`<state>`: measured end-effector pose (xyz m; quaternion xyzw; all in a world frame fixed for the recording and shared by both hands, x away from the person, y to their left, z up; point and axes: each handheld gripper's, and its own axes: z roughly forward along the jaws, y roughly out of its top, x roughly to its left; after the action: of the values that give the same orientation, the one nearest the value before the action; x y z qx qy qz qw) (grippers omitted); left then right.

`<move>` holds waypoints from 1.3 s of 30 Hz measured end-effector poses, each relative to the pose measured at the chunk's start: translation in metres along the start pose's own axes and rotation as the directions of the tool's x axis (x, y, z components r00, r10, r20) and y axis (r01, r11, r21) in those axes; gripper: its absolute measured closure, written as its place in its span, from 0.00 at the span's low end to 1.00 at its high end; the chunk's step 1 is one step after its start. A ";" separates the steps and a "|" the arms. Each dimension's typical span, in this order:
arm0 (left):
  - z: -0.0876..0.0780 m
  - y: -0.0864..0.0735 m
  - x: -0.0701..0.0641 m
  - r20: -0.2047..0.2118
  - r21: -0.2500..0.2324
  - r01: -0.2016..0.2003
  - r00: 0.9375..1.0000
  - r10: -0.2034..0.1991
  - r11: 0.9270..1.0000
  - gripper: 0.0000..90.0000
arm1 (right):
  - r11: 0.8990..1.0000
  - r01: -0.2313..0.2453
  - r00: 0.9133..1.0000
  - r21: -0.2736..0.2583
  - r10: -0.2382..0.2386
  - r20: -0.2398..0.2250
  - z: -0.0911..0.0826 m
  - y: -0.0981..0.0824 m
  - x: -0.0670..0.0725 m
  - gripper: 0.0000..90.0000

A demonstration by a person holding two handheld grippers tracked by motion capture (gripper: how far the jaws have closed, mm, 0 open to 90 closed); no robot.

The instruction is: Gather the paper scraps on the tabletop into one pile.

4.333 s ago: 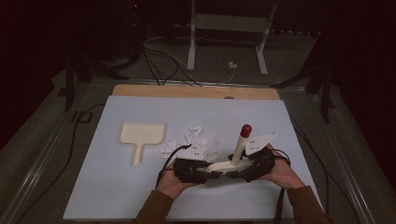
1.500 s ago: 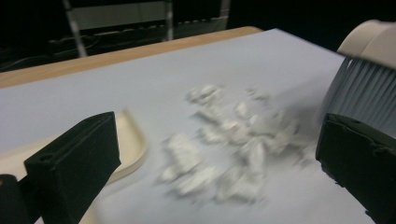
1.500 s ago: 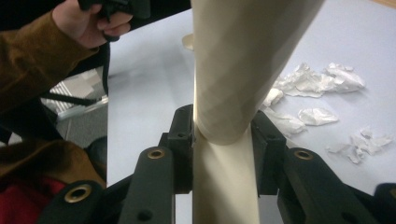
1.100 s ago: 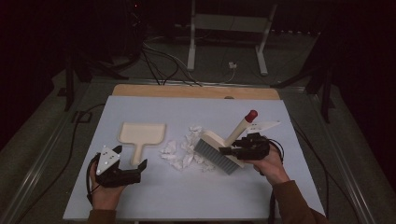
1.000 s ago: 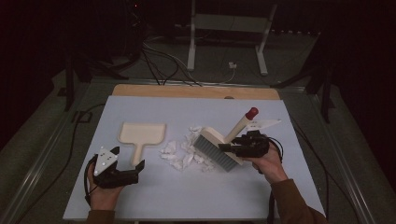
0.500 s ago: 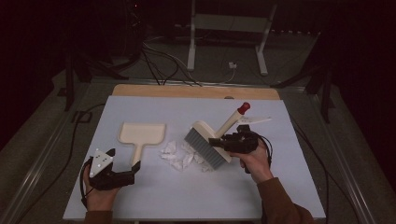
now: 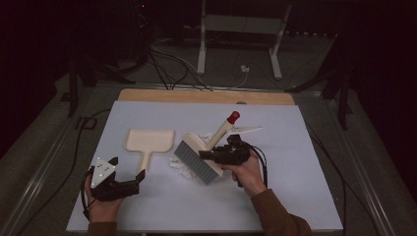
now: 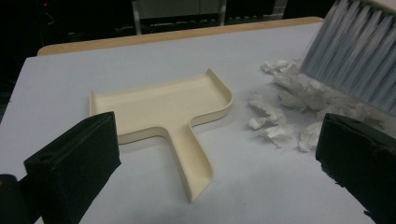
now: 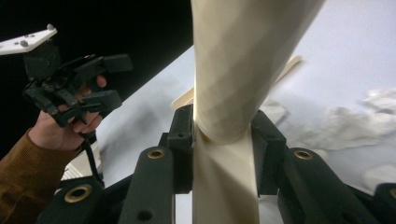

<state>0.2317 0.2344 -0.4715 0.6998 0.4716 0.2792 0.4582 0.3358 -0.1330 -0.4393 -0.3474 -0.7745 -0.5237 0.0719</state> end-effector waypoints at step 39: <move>-0.003 0.000 0.003 -0.021 -0.008 -0.001 1.000 0.001 1.000 0.00 | 0.981 -0.144 0.987 0.130 0.134 0.085 0.081 -0.009 0.008 0.75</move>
<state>0.2307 0.2387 -0.4702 0.6954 0.4748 0.2885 0.4559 0.3449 -0.0611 -0.4785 -0.4147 -0.7844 -0.4498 0.1021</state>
